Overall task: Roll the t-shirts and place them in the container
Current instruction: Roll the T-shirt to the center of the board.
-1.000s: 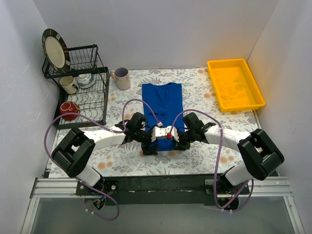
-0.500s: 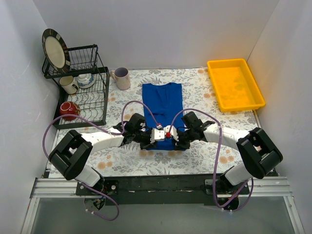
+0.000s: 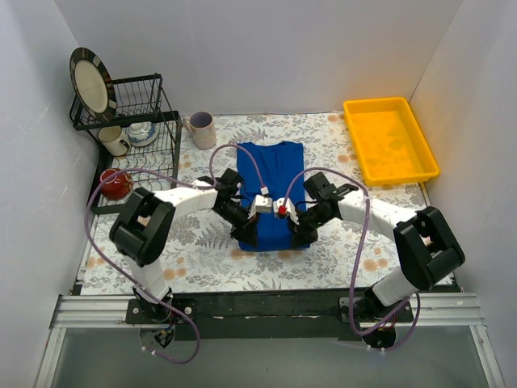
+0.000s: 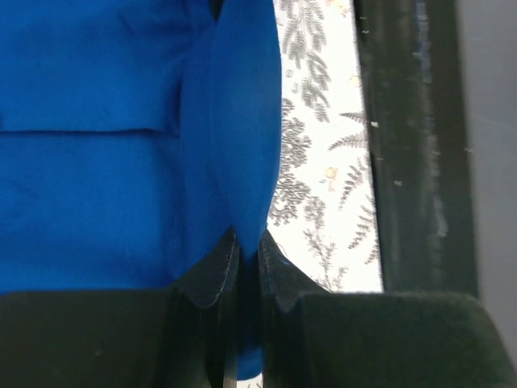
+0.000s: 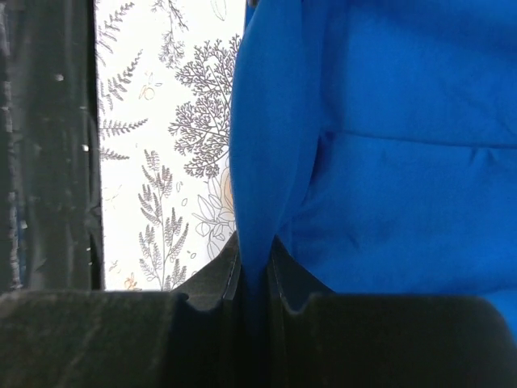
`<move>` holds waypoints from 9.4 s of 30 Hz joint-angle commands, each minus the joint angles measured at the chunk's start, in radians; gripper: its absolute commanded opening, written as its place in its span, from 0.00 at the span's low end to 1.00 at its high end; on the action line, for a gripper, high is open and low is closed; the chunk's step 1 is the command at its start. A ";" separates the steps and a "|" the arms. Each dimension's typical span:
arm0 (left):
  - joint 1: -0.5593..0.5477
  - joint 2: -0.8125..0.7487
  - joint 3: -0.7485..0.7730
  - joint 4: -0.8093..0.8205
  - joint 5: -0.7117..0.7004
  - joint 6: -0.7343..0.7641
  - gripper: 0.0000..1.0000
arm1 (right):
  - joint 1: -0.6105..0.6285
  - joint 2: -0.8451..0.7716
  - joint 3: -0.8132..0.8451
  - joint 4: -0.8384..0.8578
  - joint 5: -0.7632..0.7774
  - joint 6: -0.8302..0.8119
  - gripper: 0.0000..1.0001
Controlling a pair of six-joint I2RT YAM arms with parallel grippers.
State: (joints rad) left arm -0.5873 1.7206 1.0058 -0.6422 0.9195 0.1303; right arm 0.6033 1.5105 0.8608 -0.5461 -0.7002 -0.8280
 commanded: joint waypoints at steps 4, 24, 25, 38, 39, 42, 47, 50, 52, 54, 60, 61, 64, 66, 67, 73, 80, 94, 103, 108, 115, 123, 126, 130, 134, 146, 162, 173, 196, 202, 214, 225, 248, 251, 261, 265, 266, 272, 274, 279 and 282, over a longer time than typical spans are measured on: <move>0.087 0.269 0.250 -0.576 0.119 0.224 0.00 | -0.100 0.163 0.142 -0.353 -0.111 -0.177 0.09; 0.176 0.491 0.519 -0.505 0.013 0.112 0.36 | -0.204 0.695 0.541 -0.758 -0.225 -0.445 0.08; 0.187 0.476 0.516 -0.476 -0.013 0.091 0.39 | -0.204 0.709 0.555 -0.756 -0.220 -0.442 0.08; 0.087 -0.022 0.674 -0.252 -0.373 -0.285 0.98 | -0.204 0.850 0.730 -0.755 -0.196 -0.329 0.08; 0.066 -0.054 0.677 -0.243 -0.414 -0.357 0.98 | -0.204 0.859 0.734 -0.753 -0.191 -0.323 0.08; 0.006 -0.001 0.758 -0.342 -0.636 -0.708 0.98 | -0.206 0.866 0.738 -0.732 -0.193 -0.293 0.07; 0.012 0.107 0.898 -0.547 -0.561 -0.705 0.98 | -0.206 0.870 0.730 -0.712 -0.199 -0.266 0.07; -0.097 0.060 0.819 -0.498 -0.651 -0.520 0.85 | -0.208 0.879 0.736 -0.704 -0.183 -0.252 0.06; -0.117 -0.008 0.682 -0.294 -0.636 -0.425 0.92 | -0.208 0.893 0.744 -0.704 -0.186 -0.244 0.06; -0.135 -0.194 0.347 -0.075 -0.640 -0.312 0.93 | -0.214 0.915 0.764 -0.713 -0.197 -0.240 0.05; -0.236 -0.455 -0.160 0.366 -0.607 -0.100 0.91 | -0.226 0.950 0.794 -0.723 -0.282 -0.224 0.04; -0.250 -0.460 -0.177 0.383 -0.608 -0.097 0.90 | -0.229 0.952 0.794 -0.723 -0.286 -0.224 0.04; -0.295 -0.467 -0.243 0.449 -0.636 -0.095 0.88 | -0.235 0.962 0.799 -0.732 -0.288 -0.232 0.04; -0.307 -0.454 -0.265 0.493 -0.636 -0.083 0.88 | -0.238 0.967 0.799 -0.735 -0.294 -0.234 0.04; -0.310 -0.444 -0.271 0.498 -0.631 -0.077 0.88 | -0.238 0.965 0.797 -0.735 -0.292 -0.234 0.04; -0.312 -0.362 -0.269 0.510 -0.604 -0.075 0.80 | -0.238 0.982 0.810 -0.749 -0.297 -0.237 0.04; -0.313 -0.319 -0.337 0.533 -0.623 -0.034 0.68 | -0.240 0.996 0.820 -0.756 -0.297 -0.235 0.04; -0.267 -0.098 -0.335 0.599 -0.719 -0.011 0.50 | -0.238 0.996 0.810 -0.756 -0.297 -0.232 0.04; -0.247 -0.044 -0.251 0.365 -0.662 0.000 0.04 | -0.240 0.952 0.797 -0.756 -0.306 -0.257 0.06; -0.197 -0.049 -0.124 0.199 -0.530 -0.017 0.00 | -0.277 0.774 0.745 -0.721 -0.315 -0.266 0.45; -0.100 0.043 0.088 -0.020 -0.249 -0.090 0.00 | -0.346 0.380 0.649 -0.482 -0.139 -0.108 0.99; -0.077 0.184 0.299 -0.226 -0.081 -0.086 0.00 | -0.251 -0.396 -0.122 0.433 0.125 -0.072 0.99; -0.059 0.227 0.366 -0.258 -0.033 -0.106 0.00 | -0.146 -0.533 -0.265 0.440 0.166 -0.141 0.99; -0.049 0.252 0.410 -0.295 -0.010 -0.101 0.00 | -0.067 -0.540 -0.286 0.388 0.191 -0.185 0.92; -0.040 0.266 0.428 -0.321 -0.001 -0.090 0.00 | -0.017 -0.506 -0.282 0.377 0.192 -0.193 0.89; -0.017 0.321 0.498 -0.367 0.035 -0.086 0.00 | 0.038 -0.355 -0.351 0.537 0.265 -0.177 0.83; -0.002 0.301 0.475 -0.289 0.033 -0.188 0.32 | 0.038 -0.122 -0.315 0.632 0.297 -0.160 0.12; 0.030 -0.147 0.070 0.110 -0.201 -0.221 0.57 | -0.004 -0.127 -0.223 0.408 0.180 -0.049 0.01; -0.108 -0.191 -0.208 0.486 -0.346 -0.091 0.49 | -0.007 -0.047 -0.121 0.328 0.140 0.003 0.01; -0.108 -0.204 -0.242 0.401 -0.338 -0.092 0.33 | -0.005 -0.030 -0.112 0.328 0.128 -0.003 0.01; 0.043 -0.128 -0.059 -0.069 -0.157 -0.005 0.00 | -0.076 -0.032 0.012 -0.081 0.008 -0.140 0.01; 0.112 0.101 0.115 -0.381 -0.120 0.110 0.00 | -0.132 0.080 0.096 -0.235 -0.090 -0.233 0.01; 0.256 0.487 0.513 -0.528 -0.125 0.152 0.26 | -0.231 0.711 0.546 -0.755 -0.211 -0.540 0.01; 0.268 0.450 0.534 -0.519 -0.146 0.120 0.36 | -0.232 0.738 0.560 -0.746 -0.226 -0.514 0.01; 0.108 0.047 0.291 -0.239 -0.255 0.045 0.47 | -0.232 0.813 0.629 -0.687 -0.194 -0.427 0.01; -0.034 -0.182 -0.029 0.101 -0.369 0.052 0.52 | -0.231 0.843 0.679 -0.643 -0.176 -0.337 0.01; -0.048 -0.208 -0.062 0.146 -0.381 0.048 0.53 | -0.232 0.859 0.695 -0.644 -0.170 -0.327 0.01; -0.089 -0.221 -0.128 0.271 -0.427 0.057 0.54 | -0.223 0.892 0.730 -0.649 -0.150 -0.284 0.01; -0.091 -0.205 -0.133 0.282 -0.430 0.055 0.54 | -0.221 0.889 0.730 -0.643 -0.144 -0.280 0.01; -0.092 -0.236 -0.107 0.274 -0.517 -0.043 0.53 | -0.220 0.899 0.747 -0.652 -0.130 -0.264 0.01; -0.040 -0.297 -0.119 0.210 -0.496 -0.125 0.50 | -0.220 0.887 0.762 -0.647 -0.133 -0.260 0.01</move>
State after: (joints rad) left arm -0.6750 1.5162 0.8730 -0.4194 0.4442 0.1120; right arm 0.3855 2.3653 1.5890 -1.3411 -0.9840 -1.0542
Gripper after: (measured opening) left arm 0.524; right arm 0.097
